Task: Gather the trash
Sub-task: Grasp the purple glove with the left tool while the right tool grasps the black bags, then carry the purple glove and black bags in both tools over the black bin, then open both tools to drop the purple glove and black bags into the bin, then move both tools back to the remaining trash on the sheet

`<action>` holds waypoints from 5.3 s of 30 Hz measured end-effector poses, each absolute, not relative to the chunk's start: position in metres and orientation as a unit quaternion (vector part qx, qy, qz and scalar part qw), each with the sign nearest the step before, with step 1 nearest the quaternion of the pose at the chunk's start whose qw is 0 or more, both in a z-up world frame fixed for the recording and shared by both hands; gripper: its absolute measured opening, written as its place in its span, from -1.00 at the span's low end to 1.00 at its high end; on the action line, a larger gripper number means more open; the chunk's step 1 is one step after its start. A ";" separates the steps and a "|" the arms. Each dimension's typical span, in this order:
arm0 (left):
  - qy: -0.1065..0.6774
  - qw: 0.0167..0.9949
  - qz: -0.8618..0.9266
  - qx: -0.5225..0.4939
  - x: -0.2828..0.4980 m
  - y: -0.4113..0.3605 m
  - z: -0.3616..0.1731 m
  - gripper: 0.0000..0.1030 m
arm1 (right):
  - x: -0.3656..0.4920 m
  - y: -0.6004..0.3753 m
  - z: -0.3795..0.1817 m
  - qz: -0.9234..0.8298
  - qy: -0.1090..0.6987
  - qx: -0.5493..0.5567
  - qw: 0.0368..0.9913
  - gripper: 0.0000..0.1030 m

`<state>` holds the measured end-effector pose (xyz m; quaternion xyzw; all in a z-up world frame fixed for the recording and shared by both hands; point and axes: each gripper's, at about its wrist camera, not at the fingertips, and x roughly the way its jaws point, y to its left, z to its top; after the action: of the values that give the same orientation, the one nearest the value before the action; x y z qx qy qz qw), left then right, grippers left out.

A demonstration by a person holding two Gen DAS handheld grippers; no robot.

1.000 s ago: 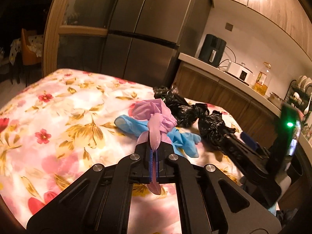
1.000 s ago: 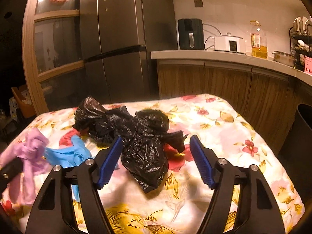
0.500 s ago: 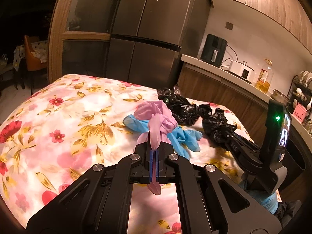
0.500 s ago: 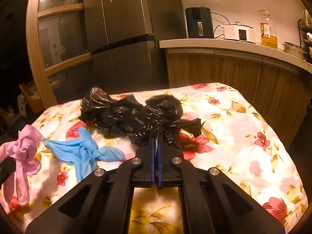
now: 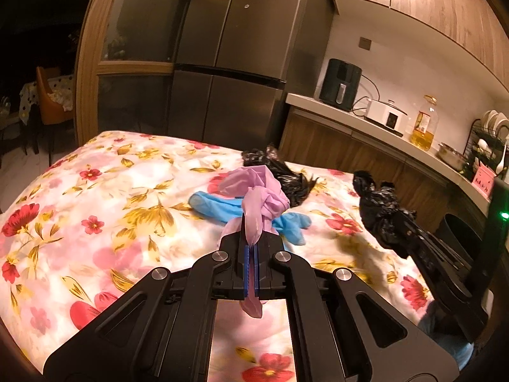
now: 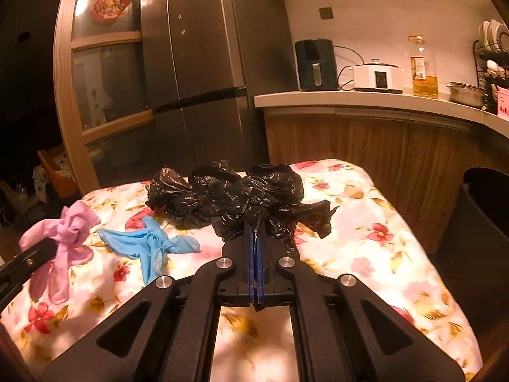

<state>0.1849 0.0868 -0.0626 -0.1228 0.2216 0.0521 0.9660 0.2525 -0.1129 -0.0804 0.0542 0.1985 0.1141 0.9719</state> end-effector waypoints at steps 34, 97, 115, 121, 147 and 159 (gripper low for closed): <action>0.200 0.977 -0.054 -0.044 0.176 -0.068 -0.031 -1.00 | 0.158 -0.236 -0.033 0.048 0.118 0.079 0.989 -0.97; 0.190 0.952 -0.238 0.005 0.260 -0.281 -0.028 -0.99 | 0.187 -0.387 -0.024 -0.082 0.087 0.128 0.984 -0.97; 0.202 0.947 -0.248 0.005 0.266 -0.285 -0.038 -0.99 | 0.193 -0.394 -0.026 -0.078 0.096 0.132 0.984 -0.84; 0.207 0.944 -0.255 0.013 0.265 -0.290 -0.042 -0.98 | 0.192 -0.396 -0.027 -0.080 0.095 0.134 0.983 -0.50; 0.205 0.957 -0.204 -0.024 0.245 -0.241 -0.046 0.62 | 0.179 -0.392 -0.029 -0.089 0.095 0.142 0.981 0.19; 0.179 0.975 -0.130 -0.037 0.222 -0.178 -0.037 0.80 | 0.172 -0.366 -0.028 -0.083 0.090 0.147 0.982 0.66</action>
<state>0.2218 -0.1776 -0.0374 -0.0370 0.1792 -0.1297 0.9745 0.1719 -0.3664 -0.0276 0.1469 0.0904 -0.0826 0.9815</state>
